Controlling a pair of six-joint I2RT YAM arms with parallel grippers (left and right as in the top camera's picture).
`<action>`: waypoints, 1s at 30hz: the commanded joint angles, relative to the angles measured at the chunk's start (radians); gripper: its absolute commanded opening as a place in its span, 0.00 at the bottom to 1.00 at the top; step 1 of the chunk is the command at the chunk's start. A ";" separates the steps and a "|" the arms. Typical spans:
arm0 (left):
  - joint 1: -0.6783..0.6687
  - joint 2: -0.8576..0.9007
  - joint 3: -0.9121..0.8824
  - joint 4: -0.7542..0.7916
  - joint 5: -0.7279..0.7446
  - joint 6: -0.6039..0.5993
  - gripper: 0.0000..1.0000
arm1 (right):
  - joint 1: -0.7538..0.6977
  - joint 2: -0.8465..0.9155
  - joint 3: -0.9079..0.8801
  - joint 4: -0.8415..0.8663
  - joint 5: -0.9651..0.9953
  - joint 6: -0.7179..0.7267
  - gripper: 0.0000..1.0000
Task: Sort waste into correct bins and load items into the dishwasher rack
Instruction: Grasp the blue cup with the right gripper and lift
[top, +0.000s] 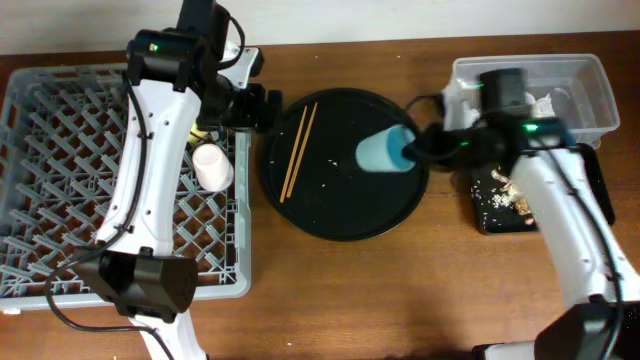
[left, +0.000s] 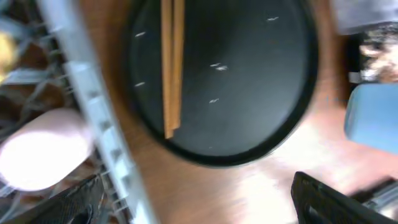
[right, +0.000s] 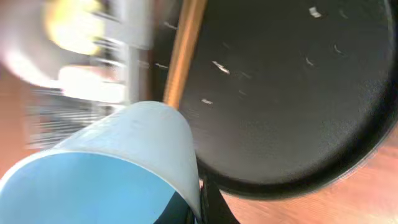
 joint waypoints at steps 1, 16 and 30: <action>-0.004 -0.022 -0.003 0.045 0.362 0.072 0.96 | -0.103 0.000 0.013 0.022 -0.457 -0.161 0.04; -0.004 -0.021 -0.247 0.171 1.184 0.360 0.96 | -0.120 0.008 0.012 0.262 -0.797 -0.174 0.04; -0.072 -0.021 -0.356 0.257 1.271 0.349 0.96 | 0.045 0.031 0.012 0.465 -0.555 0.019 0.04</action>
